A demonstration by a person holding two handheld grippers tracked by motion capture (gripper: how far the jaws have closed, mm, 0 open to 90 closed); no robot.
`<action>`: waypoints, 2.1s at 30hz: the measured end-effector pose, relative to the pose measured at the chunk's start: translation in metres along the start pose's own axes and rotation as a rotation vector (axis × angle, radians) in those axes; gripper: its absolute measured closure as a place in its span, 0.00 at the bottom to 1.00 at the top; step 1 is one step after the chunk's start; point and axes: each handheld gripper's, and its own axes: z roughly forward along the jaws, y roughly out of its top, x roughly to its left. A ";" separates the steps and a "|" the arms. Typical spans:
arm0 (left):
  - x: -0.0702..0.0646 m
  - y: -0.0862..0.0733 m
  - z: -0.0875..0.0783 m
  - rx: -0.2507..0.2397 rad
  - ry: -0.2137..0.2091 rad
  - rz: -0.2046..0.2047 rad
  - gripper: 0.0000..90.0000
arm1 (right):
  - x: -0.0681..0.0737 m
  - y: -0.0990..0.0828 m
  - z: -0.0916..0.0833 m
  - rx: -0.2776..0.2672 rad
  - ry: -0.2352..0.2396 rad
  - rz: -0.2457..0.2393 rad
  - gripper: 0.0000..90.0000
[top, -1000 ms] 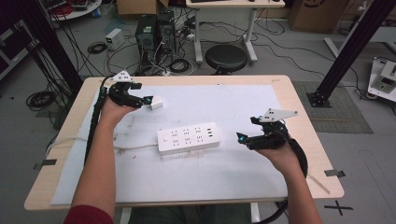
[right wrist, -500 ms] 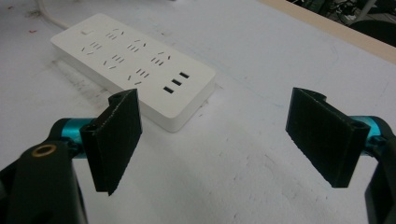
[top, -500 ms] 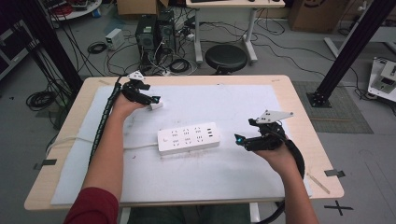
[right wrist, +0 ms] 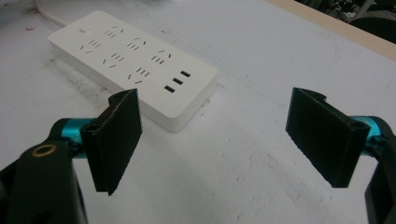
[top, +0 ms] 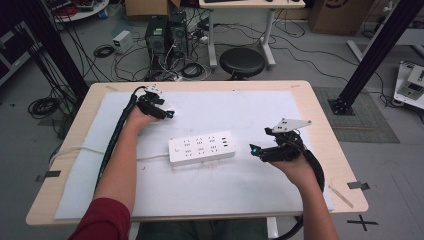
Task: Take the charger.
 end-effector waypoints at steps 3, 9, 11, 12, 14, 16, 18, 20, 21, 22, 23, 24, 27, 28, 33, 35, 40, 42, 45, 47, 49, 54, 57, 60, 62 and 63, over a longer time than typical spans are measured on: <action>0.001 -0.001 -0.001 0.004 0.013 -0.005 0.26 | 0.001 0.001 0.000 -0.001 -0.002 0.003 0.21; 0.002 -0.003 0.000 0.024 0.012 0.000 0.32 | 0.001 0.001 -0.001 -0.002 -0.001 -0.007 0.21; 0.001 -0.003 0.002 0.038 0.015 0.003 0.34 | 0.001 0.000 -0.002 -0.002 -0.003 -0.003 0.21; 0.001 -0.004 0.002 0.036 0.013 0.000 0.36 | 0.001 -0.001 -0.002 -0.002 -0.005 -0.004 0.21; 0.001 -0.004 0.003 0.031 0.008 0.003 0.37 | 0.001 -0.002 -0.003 -0.001 -0.007 -0.002 0.21; 0.001 -0.004 0.002 0.030 0.002 0.013 0.42 | 0.001 -0.003 -0.004 -0.002 -0.008 0.002 0.21; -0.001 -0.003 0.002 0.031 0.002 0.021 0.47 | 0.001 -0.004 -0.005 0.001 -0.009 -0.003 0.21; -0.002 -0.001 0.001 0.043 0.013 0.035 0.47 | 0.002 -0.004 -0.006 0.001 -0.012 0.002 0.21; -0.003 0.000 0.000 0.048 0.016 0.039 0.47 | 0.001 -0.003 -0.007 -0.004 -0.011 0.000 0.21; -0.004 0.001 -0.001 0.055 0.028 0.043 0.47 | 0.001 -0.003 -0.007 -0.006 -0.011 -0.002 0.21; -0.006 0.002 -0.003 0.061 0.030 0.044 0.47 | 0.002 -0.002 -0.008 -0.007 -0.012 0.001 0.21; -0.008 0.004 -0.007 0.057 0.025 0.047 0.47 | 0.003 -0.001 -0.009 -0.011 -0.011 -0.009 0.21; -0.015 0.010 -0.022 0.054 0.033 0.069 0.47 | 0.004 0.000 -0.010 -0.014 -0.006 -0.015 0.21; -0.018 0.013 -0.029 0.043 0.033 0.079 0.47 | 0.004 0.001 -0.010 -0.018 -0.004 -0.017 0.21; -0.038 0.026 -0.069 -0.026 0.052 0.119 0.47 | 0.006 -0.001 -0.013 -0.032 0.013 -0.030 0.21; -0.050 0.029 -0.088 -0.052 0.053 0.123 0.47 | 0.007 -0.001 -0.015 -0.039 0.019 -0.035 0.21; -0.083 0.027 -0.121 -0.104 0.012 0.123 0.47 | 0.007 -0.002 -0.017 -0.034 0.045 -0.036 0.21; -0.098 0.024 -0.132 -0.110 -0.001 0.135 0.47 | 0.006 -0.002 -0.017 -0.034 0.053 -0.038 0.21; -0.116 0.019 -0.147 -0.109 -0.004 0.160 0.47 | 0.005 -0.002 -0.017 -0.026 0.052 -0.044 0.21; -0.126 0.016 -0.157 -0.107 -0.006 0.192 0.47 | 0.006 0.000 -0.017 -0.026 0.056 -0.054 0.21; -0.136 0.012 -0.168 -0.123 -0.017 0.206 0.47 | 0.009 0.002 -0.019 -0.025 0.065 -0.056 0.21; -0.154 0.006 -0.185 -0.141 -0.041 0.233 0.47 | 0.012 0.003 -0.019 -0.026 0.069 -0.070 0.21; -0.164 0.002 -0.189 -0.146 -0.066 0.263 0.47 | 0.016 0.004 -0.017 -0.020 0.074 -0.074 0.21; -0.169 0.000 -0.188 -0.149 -0.077 0.265 0.47 | 0.017 0.002 -0.016 -0.017 0.076 -0.063 0.21; -0.172 -0.001 -0.186 -0.147 -0.085 0.274 0.47 | 0.016 0.001 -0.015 -0.014 0.078 -0.056 0.21; -0.174 -0.001 -0.184 -0.149 -0.094 0.278 0.47 | 0.016 0.001 -0.015 -0.012 0.077 -0.056 0.21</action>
